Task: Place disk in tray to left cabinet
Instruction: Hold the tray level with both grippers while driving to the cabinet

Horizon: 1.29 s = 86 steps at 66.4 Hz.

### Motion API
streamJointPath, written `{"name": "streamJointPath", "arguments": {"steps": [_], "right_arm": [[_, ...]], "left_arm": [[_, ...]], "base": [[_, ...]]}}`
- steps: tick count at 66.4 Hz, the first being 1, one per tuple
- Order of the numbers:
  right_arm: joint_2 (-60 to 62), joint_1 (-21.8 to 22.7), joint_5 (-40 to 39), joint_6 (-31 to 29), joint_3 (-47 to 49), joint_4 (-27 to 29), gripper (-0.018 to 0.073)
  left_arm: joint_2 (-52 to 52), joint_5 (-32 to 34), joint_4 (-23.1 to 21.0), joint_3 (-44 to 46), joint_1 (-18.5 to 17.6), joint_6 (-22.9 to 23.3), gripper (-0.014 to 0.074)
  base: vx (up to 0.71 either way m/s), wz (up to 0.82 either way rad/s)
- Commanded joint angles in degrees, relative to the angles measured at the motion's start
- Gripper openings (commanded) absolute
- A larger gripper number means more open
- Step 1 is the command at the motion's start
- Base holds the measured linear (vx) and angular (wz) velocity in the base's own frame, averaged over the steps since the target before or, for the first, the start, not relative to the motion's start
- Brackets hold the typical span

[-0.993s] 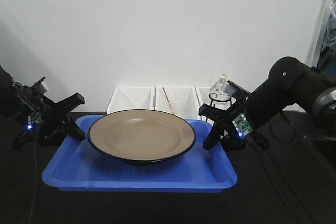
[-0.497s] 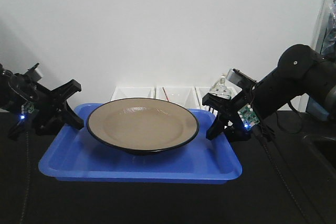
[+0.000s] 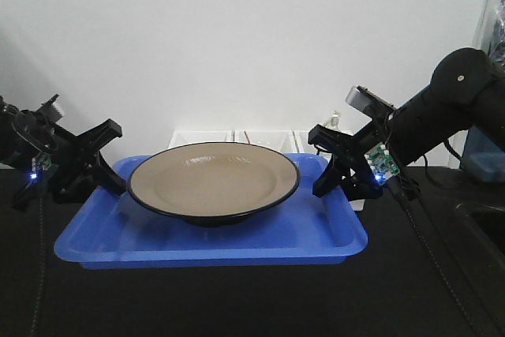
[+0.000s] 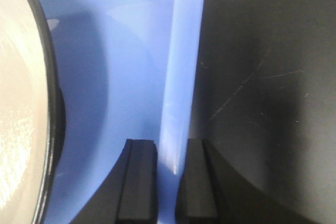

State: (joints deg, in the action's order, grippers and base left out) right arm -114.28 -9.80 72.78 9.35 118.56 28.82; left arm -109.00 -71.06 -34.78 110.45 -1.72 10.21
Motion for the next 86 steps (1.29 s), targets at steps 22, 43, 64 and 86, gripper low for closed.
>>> {"name": "streamJointPath", "arguments": {"steps": [22,43,64,86], "right_arm": [[4.1,-1.5,0.1,-0.7,2.1,10.4,-0.0005],[4.1,-1.5,0.1,-0.7,2.1,10.4,-0.0005],[4.1,-1.5,0.1,-0.7,2.1,10.4,-0.0005],[4.1,-1.5,0.1,-0.7,2.1,10.4,-0.0005]], "left_arm": [[3.9,-0.9,-11.9,2.2,-1.5,0.9,-0.0001],[3.9,-0.9,-11.9,2.2,-1.5,0.9,-0.0001],[3.9,-0.9,-11.9,2.2,-1.5,0.9,-0.0001],[3.9,-0.9,-11.9,2.2,-1.5,0.9,-0.0001]], "base": [[0.00,0.00],[0.00,0.00],[0.00,0.00],[-0.01,0.00]]}}
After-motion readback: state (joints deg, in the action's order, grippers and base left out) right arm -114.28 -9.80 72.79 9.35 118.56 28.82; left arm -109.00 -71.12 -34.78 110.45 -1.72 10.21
